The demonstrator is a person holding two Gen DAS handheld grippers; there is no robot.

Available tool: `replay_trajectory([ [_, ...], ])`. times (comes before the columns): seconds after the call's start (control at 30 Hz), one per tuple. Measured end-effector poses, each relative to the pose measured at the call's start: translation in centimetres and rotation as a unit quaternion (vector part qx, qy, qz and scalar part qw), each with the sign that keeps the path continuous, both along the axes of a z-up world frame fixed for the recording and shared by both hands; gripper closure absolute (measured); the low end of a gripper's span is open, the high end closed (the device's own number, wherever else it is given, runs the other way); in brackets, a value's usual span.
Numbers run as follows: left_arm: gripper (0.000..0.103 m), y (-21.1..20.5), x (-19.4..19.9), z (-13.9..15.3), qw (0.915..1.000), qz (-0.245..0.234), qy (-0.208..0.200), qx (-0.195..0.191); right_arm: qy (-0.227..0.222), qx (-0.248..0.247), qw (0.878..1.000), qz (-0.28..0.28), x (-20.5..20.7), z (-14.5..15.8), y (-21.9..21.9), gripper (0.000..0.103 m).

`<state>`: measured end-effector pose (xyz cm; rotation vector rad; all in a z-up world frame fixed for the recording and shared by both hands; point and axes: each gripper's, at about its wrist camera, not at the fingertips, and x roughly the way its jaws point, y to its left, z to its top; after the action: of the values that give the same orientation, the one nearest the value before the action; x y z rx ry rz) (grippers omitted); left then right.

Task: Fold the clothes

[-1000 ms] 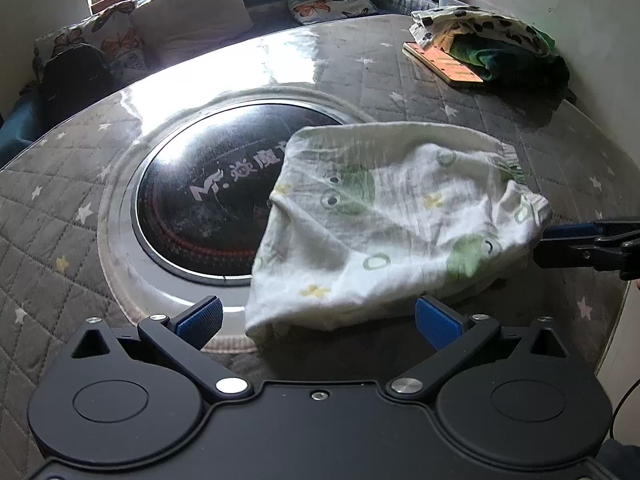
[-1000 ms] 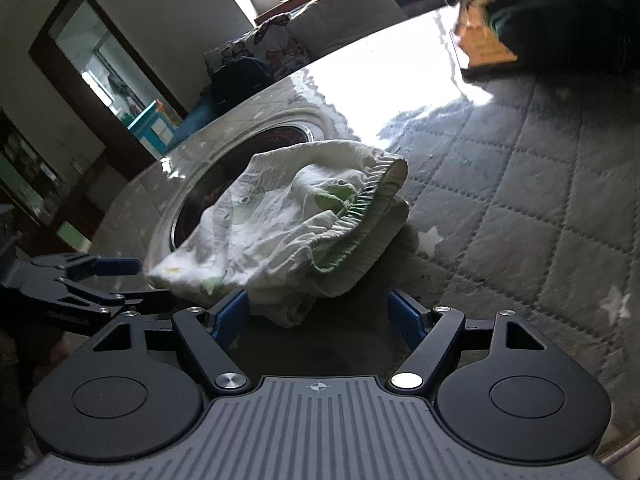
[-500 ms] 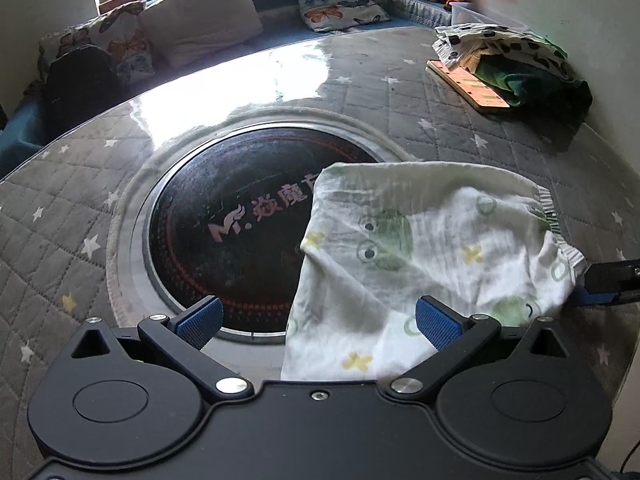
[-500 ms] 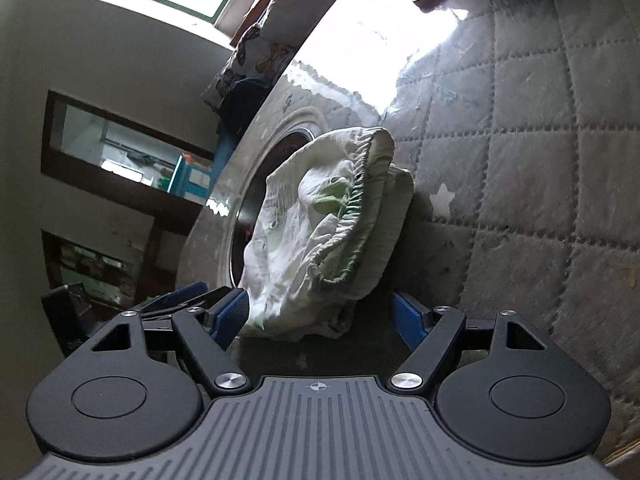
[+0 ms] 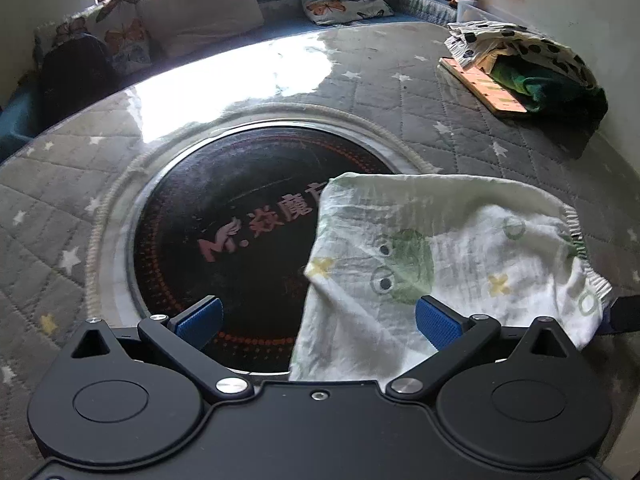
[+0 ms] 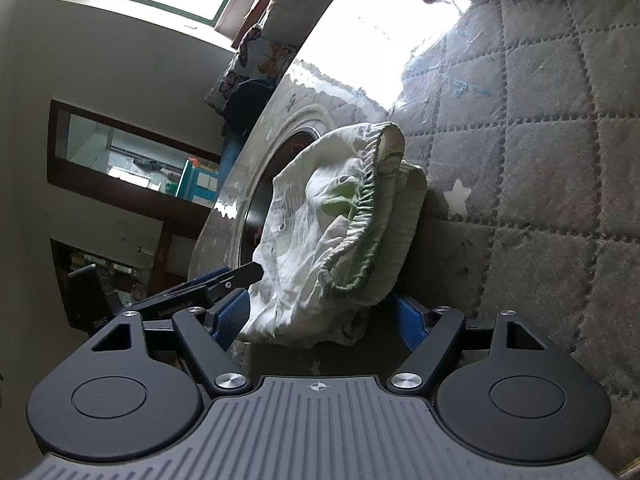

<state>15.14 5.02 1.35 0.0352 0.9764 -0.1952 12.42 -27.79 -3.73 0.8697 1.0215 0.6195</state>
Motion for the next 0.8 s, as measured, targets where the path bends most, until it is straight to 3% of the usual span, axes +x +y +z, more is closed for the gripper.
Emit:
replay_trajectory([
  [0.1,0.0,-0.1,0.5,-0.3,0.9999,-0.003,0.006,-0.009,-0.001,0.001,1.0,-0.007,0.0,-0.1,-0.1,0.032],
  [0.27,0.0,0.0,1.2,-0.9,0.9996,-0.003,0.018,-0.021,0.007,0.011,1.0,-0.019,0.4,-0.8,-0.4,0.049],
  [0.5,0.0,0.7,2.2,-1.8,0.9987,-0.003,0.035,-0.036,0.01,0.03,0.999,-0.022,0.9,-1.4,-0.7,0.051],
  [0.8,0.0,0.5,2.0,-1.9,0.999,-0.011,0.031,-0.029,0.023,0.052,0.998,-0.028,0.5,-1.9,-1.4,0.052],
])
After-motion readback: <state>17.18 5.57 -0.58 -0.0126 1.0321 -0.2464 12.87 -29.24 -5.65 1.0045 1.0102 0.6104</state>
